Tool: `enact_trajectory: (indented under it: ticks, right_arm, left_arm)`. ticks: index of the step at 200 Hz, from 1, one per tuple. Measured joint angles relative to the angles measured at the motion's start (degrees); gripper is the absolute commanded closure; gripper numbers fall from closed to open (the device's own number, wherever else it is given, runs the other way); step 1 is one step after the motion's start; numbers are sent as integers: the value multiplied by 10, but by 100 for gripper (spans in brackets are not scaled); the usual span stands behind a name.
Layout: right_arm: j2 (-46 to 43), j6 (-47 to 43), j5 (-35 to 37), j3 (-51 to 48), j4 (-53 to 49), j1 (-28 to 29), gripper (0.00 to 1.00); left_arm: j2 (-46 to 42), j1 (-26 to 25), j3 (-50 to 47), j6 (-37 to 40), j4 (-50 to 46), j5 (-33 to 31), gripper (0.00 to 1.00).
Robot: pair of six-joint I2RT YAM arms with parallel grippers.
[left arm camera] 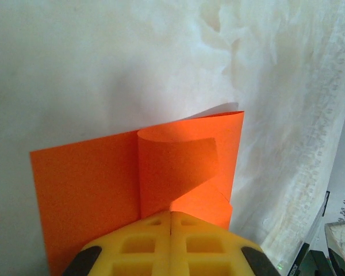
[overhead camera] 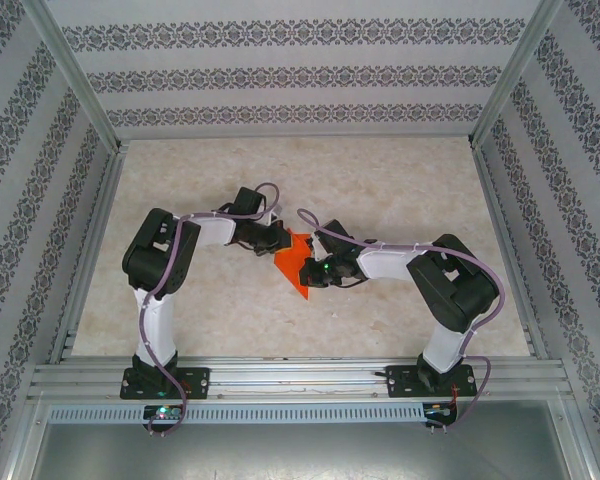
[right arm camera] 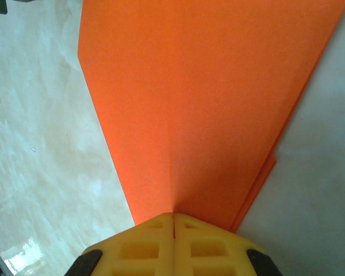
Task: Fold a paper plane with a square sheet of paper (fold left side to right side)
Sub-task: Fourth fold the wing at the center of the table.
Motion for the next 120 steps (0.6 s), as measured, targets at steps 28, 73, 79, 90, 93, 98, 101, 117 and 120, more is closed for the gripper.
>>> enact_trajectory:
  ticks: [28,73,79,90,93,98,101,117,120]
  right_arm:
    - [2,-2,7,1,8,0,100]
    - [2,-2,8,1,9,0,100]
    - [2,-2,8,1,9,0,100]
    - [2,-2,8,1,9,0,100]
    - [2,-2,8,1,9,0,100]
    - [2,-2,8,1,9,0,100]
    - [2,-2,8,1,9,0,100]
    - [2,-2,8,1,9,0,100]
    - [2,-2,8,1,9,0,100]
  left_arm:
    - [15,6,23,2,-8,6,92]
    - [35,27,59,6,-12,-8,92]
    - [39,30,66,8,-12,-11,92]
    - [45,33,75,9,-16,-11,92]
    - [46,34,77,9,-17,-11,92]
    - [47,35,80,9,-21,-10,92]
    - [47,35,81,9,-23,-10,92]
    - [50,35,88,9,-33,-10,92]
    - [51,35,90,9,-35,-10,92]
